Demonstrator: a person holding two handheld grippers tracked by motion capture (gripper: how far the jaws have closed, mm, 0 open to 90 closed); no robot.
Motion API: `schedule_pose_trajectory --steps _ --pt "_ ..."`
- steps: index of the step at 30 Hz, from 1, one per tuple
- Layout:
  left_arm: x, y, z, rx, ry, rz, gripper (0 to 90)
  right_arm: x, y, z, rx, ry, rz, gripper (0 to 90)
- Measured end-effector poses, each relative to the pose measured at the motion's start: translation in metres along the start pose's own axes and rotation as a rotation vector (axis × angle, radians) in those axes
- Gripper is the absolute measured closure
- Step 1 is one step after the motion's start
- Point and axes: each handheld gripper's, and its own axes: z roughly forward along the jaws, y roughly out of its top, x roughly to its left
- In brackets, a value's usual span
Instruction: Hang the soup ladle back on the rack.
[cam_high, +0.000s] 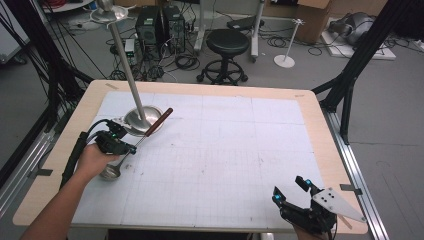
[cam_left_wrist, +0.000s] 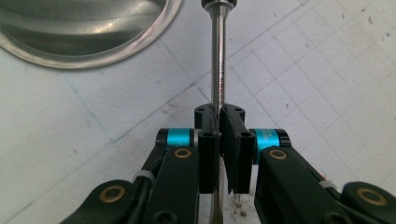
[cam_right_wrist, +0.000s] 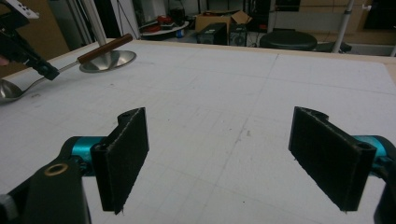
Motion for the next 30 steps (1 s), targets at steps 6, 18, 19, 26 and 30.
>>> schedule_pose_trajectory --steps 6,18,19,26,30 --pt "-0.012 -0.001 -0.023 -0.114 -0.014 0.027 84.4 0.001 0.0 0.002 -0.002 0.006 0.003 18.8" --pt "-0.048 -0.024 -0.053 -0.327 -0.022 0.024 84.4 0.013 0.006 0.012 -0.008 0.053 0.02 18.8" --pt "-0.051 -0.026 -0.054 -0.346 -0.028 0.018 84.4 0.013 0.006 0.014 -0.004 0.059 0.02 18.8" --pt "-0.079 -0.039 -0.066 -0.446 -0.036 0.021 84.4 0.026 0.013 0.03 0.009 0.103 -0.005 18.8" --pt "-0.097 -0.043 -0.073 -0.495 -0.039 0.045 84.3 0.037 0.022 0.041 0.007 0.151 -0.008 18.8"
